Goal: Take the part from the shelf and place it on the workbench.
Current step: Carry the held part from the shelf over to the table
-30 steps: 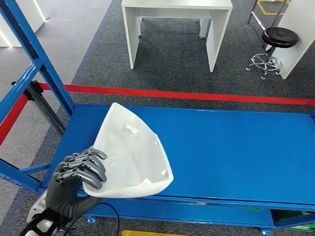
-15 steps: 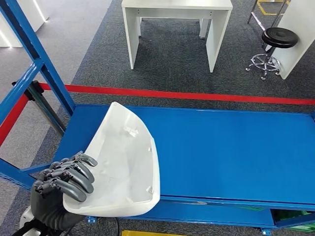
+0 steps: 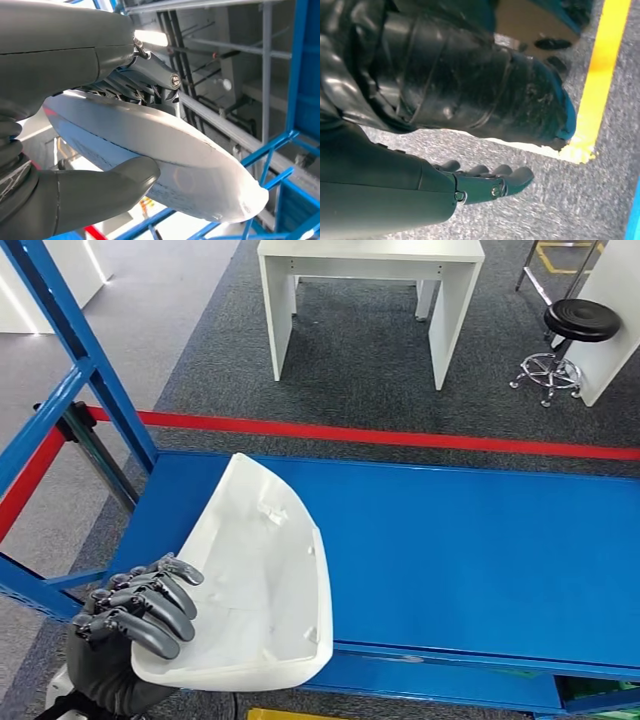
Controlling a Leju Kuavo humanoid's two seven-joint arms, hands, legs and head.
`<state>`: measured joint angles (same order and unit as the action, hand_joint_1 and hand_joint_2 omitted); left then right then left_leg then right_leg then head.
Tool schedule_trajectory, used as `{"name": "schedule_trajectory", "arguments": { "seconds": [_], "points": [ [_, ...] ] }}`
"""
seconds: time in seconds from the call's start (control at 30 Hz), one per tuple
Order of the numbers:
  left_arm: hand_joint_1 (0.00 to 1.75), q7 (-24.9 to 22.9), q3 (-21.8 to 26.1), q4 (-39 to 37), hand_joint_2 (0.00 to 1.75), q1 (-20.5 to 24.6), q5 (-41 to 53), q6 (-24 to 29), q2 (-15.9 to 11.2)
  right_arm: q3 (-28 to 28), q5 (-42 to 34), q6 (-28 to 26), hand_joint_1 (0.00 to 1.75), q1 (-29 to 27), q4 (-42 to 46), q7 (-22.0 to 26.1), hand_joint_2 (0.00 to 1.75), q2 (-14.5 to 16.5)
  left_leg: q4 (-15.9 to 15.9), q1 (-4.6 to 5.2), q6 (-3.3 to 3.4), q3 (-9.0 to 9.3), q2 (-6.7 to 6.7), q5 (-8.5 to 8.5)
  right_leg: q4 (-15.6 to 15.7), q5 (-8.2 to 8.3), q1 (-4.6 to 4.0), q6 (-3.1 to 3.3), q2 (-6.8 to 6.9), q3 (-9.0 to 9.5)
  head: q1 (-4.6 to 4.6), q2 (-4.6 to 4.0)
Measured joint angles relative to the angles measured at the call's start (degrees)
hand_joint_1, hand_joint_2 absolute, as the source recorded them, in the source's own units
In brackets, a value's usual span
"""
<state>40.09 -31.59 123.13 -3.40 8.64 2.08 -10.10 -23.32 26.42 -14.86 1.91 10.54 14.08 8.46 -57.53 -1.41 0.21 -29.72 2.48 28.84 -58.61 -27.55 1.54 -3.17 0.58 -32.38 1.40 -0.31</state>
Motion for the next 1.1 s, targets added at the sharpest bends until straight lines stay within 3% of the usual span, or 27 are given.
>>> {"name": "schedule_trajectory", "arguments": {
  "seconds": [0.1, 0.2, 0.27, 0.43, 0.53, 0.57, 0.6, 0.67, 0.7, 0.77, 0.83, 0.87, 0.9, 0.93, 0.97, 1.03, 1.1],
  "points": [
    [1.75, 0.0, -0.1, 0.1, 1.75, 0.0, 0.0, 0.0, 0.0, 0.0, 0.0, 0.0, 0.0, -0.1, 0.0, 0.0, 0.0, -0.1, -0.3, -0.07, -0.76, -0.2, -0.03, 0.12, -0.2, -0.32, -0.2, 1.54, -0.34, -0.09, -0.34, 0.0],
    [1.75, 0.0, -0.2, 0.1, 1.75, 0.0, 0.0, 0.1, 0.0, 0.0, 0.0, -0.1, 0.0, -0.1, 0.0, 0.2, 0.0, -0.2, -3.8, -0.25, -1.11, -1.61, -1.21, 2.8, -0.1, -0.17, -0.12, 2.65, -0.49, -0.1, -0.73, 0.0],
    [1.75, 0.0, -0.2, 0.1, 1.75, 0.0, 0.0, 0.1, 0.0, 0.0, 0.0, 0.0, 0.0, 0.0, 0.0, 0.4, 0.0, -0.2, -5.8, -0.19, -1.11, -2.55, -1.63, 4.09, -0.1, -0.16, -0.15, 2.88, -0.52, -0.14, -0.9, 0.0],
    [1.75, 0.0, -0.2, 0.1, 1.75, 0.0, -0.1, 0.2, 0.0, 0.0, 0.0, 0.0, 0.0, 0.0, 0.0, 0.4, 0.0, -0.2, -6.3, -0.18, -1.12, -2.77, -1.66, 4.33, -0.1, -0.15, -0.16, 2.9, -0.53, -0.14, -0.96, 0.0],
    [1.75, 0.0, -0.3, 0.1, 1.75, -0.1, 0.1, 0.7, -0.1, 0.0, 0.0, 0.0, 0.0, 0.0, 0.0, 1.3, 0.0, -0.2, -13.5, -0.04, -0.94, -6.17, -1.82, 7.08, -0.1, -0.02, -0.48, 3.15, -0.64, -0.27, -1.53, 0.0],
    [1.75, 0.0, -0.5, 0.2, 1.75, -0.2, 0.2, 1.3, -0.2, -0.1, 0.0, 0.1, 0.0, 0.1, 0.0, 1.6, 0.0, -0.1, -12.3, 0.26, -0.23, -5.7, -1.99, 5.74, -0.1, 0.08, -0.78, 3.25, -0.85, -0.3, -1.78, 0.0],
    [1.75, 0.0, -0.8, 0.6, 1.75, -0.3, 0.5, 2.2, -0.2, -0.2, 0.0, 0.3, 0.0, 0.2, 0.0, 1.6, 0.0, -0.1, -9.4, 0.69, 0.5, -4.57, -2.25, 3.78, -0.1, 0.42, -0.95, 2.95, -1.07, -0.51, -1.87, 0.0],
    [1.75, 0.0, -1.3, 1.2, 1.75, -0.6, 0.8, 3.6, -0.4, -0.5, 0.1, 0.7, 0.0, 0.2, 0.0, 1.5, 0.0, 0.0, -1.2, 1.34, 1.92, -1.47, -2.61, -0.9, -0.2, 0.88, -1.14, 2.03, -1.48, -1.02, -1.96, 0.0],
    [1.75, 0.0, -1.3, 1.5, 1.75, -0.7, 0.9, 4.0, -0.5, -0.7, 0.2, 0.9, 0.0, 0.2, 0.0, 1.3, 0.0, 0.0, -0.5, 1.36, 2.14, -1.61, -2.58, -1.31, -0.9, 0.18, -1.04, 1.43, -1.4, -1.62, -1.86, 0.0],
    [1.75, 0.0, -1.4, 1.5, 1.75, -0.9, 1.1, 4.1, -0.6, -0.8, 0.3, 0.9, 0.0, 0.3, 0.0, 0.8, 0.0, 0.1, -0.1, 1.15, 2.55, -2.32, -2.23, -2.26, -5.3, -3.86, -0.91, 0.87, -1.17, -3.36, -1.44, 0.0],
    [1.75, 0.0, -1.4, 1.5, 1.75, -1.3, 1.6, 4.2, -0.7, -0.9, 0.4, 0.8, 0.0, 0.5, 0.0, 0.1, 0.0, 0.2, -0.1, 1.21, 2.75, -3.52, -1.94, -3.1, -12.6, -8.41, -0.85, 0.41, -1.05, -5.69, -1.05, 0.0],
    [1.75, 0.0, -1.4, 1.5, 1.75, -1.5, 1.8, 4.3, -0.7, -0.9, 0.5, 0.8, 0.0, 0.6, 0.0, -0.1, 0.0, 0.3, -0.1, 1.25, 2.74, -4.15, -1.79, -3.53, -15.1, -9.42, -0.84, 0.28, -1.04, -6.15, -1.02, 0.0],
    [1.75, 0.0, -1.4, 1.5, 1.75, -1.7, 2.0, 4.6, -0.7, -0.9, 0.7, 0.8, 0.0, 0.6, 0.0, -0.3, 0.0, 0.4, -0.2, 1.27, 2.68, -4.77, -1.69, -3.95, -15.6, -9.23, -0.85, 0.26, -1.03, -5.56, -1.02, 0.0],
    [1.75, 0.0, -1.4, 1.5, 1.75, -2.0, 2.2, 4.9, -0.8, -0.9, 0.9, 0.8, 0.0, 0.7, 0.0, -0.5, 0.0, 0.5, -0.3, 1.29, 2.59, -5.35, -1.64, -4.35, -13.8, -8.03, -0.86, 0.32, -1.02, -3.84, -1.02, 0.0],
    [1.75, 0.0, -1.5, 1.6, 1.75, -2.1, 2.4, 5.2, -0.8, -0.9, 1.1, 0.8, 0.0, 0.8, 0.0, -0.6, 0.0, 0.5, -0.4, 1.3, 2.45, -5.88, -1.61, -4.75, -10.1, -6.36, -0.88, 0.47, -0.98, -1.1, -1.02, 0.0],
    [1.75, 0.0, -1.6, 1.7, 1.75, -2.4, 2.6, 6.1, -0.8, -0.9, 1.5, 0.9, 0.0, 1.1, 0.0, -0.9, 0.0, 0.6, -0.7, 1.38, 2.0, -6.68, -1.61, -5.53, -1.8, -4.56, -1.04, 1.0, -0.81, 4.4, -1.08, 0.0],
    [1.75, 0.0, -1.9, 1.9, 1.75, -2.5, 2.6, 7.0, -0.9, -0.8, 2.0, 0.9, 0.0, 1.3, 0.1, -1.1, 0.0, 0.8, -0.6, 1.41, 1.34, -6.97, -1.59, -6.42, 1.9, -4.48, -1.33, 1.59, -0.77, 6.27, -1.15, 0.0]
  ]
}}
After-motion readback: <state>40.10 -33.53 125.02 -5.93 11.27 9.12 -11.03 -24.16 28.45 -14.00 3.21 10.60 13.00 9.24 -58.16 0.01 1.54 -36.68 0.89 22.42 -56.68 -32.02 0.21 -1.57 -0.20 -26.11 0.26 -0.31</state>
